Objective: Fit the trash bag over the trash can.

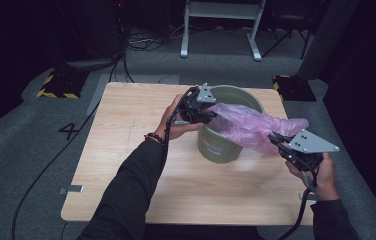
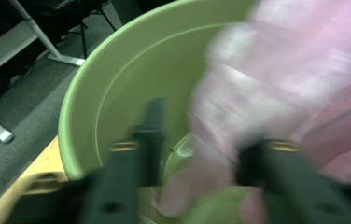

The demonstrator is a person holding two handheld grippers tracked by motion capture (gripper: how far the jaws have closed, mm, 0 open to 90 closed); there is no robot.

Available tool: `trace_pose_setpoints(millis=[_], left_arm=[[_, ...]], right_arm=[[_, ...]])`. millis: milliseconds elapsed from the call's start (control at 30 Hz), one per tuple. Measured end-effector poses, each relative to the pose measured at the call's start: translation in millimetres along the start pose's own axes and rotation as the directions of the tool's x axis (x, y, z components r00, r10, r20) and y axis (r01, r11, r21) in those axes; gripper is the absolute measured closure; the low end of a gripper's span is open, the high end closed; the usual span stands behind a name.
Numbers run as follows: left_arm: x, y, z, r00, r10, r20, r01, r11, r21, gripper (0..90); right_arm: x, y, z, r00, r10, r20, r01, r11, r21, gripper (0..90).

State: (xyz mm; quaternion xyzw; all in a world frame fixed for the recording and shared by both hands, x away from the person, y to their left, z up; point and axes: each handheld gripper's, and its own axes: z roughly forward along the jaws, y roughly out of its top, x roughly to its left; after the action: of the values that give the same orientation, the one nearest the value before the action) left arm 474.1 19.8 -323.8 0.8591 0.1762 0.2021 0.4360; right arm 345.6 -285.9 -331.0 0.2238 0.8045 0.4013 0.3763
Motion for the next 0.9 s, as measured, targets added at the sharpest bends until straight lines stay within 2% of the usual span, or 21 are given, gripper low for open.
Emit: trace_pose_setpoints(millis=[67, 133, 300, 400, 433, 467, 500, 600, 700, 767, 900], left_arm=[[-3.7, 1.7, -3.7, 0.999, -0.025, 0.037, 0.027, 0.9991, -0.033, 37.7], [-11.7, 5.3, -8.1, 0.9998, -0.004, 0.021, 0.005, 0.9989, -0.046, 24.9], [-26.9, 14.0, -16.8, 0.9992, 0.025, 0.03, -0.021, 0.9944, -0.103, 20.3], [-35.1, 18.7, -15.2, 0.9984, 0.053, 0.021, -0.051, 0.9935, -0.102, 20.4], [-36.7, 19.6, -13.7, 0.9979, 0.063, 0.01, -0.062, 0.994, -0.09, 26.2], [-37.7, 20.3, -10.8, 0.9972, 0.068, -0.03, -0.07, 0.9957, -0.061, 34.8], [-36.5, 20.0, -8.5, 0.9966, 0.072, -0.041, -0.073, 0.9967, -0.036, 43.2], [-29.0, 14.6, -5.9, 0.9962, 0.069, -0.052, -0.07, 0.9976, -0.006, 67.3], [-17.4, 8.8, -6.0, 0.9952, 0.06, -0.077, -0.06, 0.9982, 0.007, 83.0], [-10.0, 6.0, -5.7, 0.9963, 0.041, -0.075, -0.04, 0.9992, 0.007, 88.5], [-4.2, 1.7, -3.3, 0.9972, 0.029, -0.069, -0.027, 0.9994, 0.023, 89.6]], right_arm=[[0.3, 2.6, 1.0, 1.0, 0.0, 0.004, 0.0, 1.0, -0.013, 89.0], [0.1, 7.4, 1.3, 1.0, -0.008, 0.005, 0.008, 1.0, -0.017, 89.5], [0.8, 21.4, 2.3, 0.9994, -0.034, -0.004, 0.034, 0.999, -0.021, 89.7], [3.9, 31.5, 4.3, 0.9984, -0.055, -0.013, 0.055, 0.998, -0.026, 89.7], [5.4, 34.0, 4.7, 0.9981, -0.06, -0.012, 0.059, 0.998, -0.029, 89.6], [6.5, 36.1, 4.7, 0.998, -0.063, -0.011, 0.062, 0.998, -0.033, 89.6], [7.3, 37.8, 4.1, 0.998, -0.061, -0.017, 0.06, 0.997, -0.044, 89.6], [8.0, 38.9, 2.2, 0.9984, -0.053, -0.016, 0.052, 0.997, -0.055, 88.1], [5.8, 36.9, -0.3, 0.9992, -0.037, -0.016, 0.036, 0.997, -0.063, 82.0], [2.8, 34.8, -2.0, 0.9999, -0.006, -0.012, 0.005, 0.998, -0.069, 72.1], [0.2, 28.3, -3.8, 0.9995, 0.021, -0.025, -0.022, 0.997, -0.067, 57.8]])
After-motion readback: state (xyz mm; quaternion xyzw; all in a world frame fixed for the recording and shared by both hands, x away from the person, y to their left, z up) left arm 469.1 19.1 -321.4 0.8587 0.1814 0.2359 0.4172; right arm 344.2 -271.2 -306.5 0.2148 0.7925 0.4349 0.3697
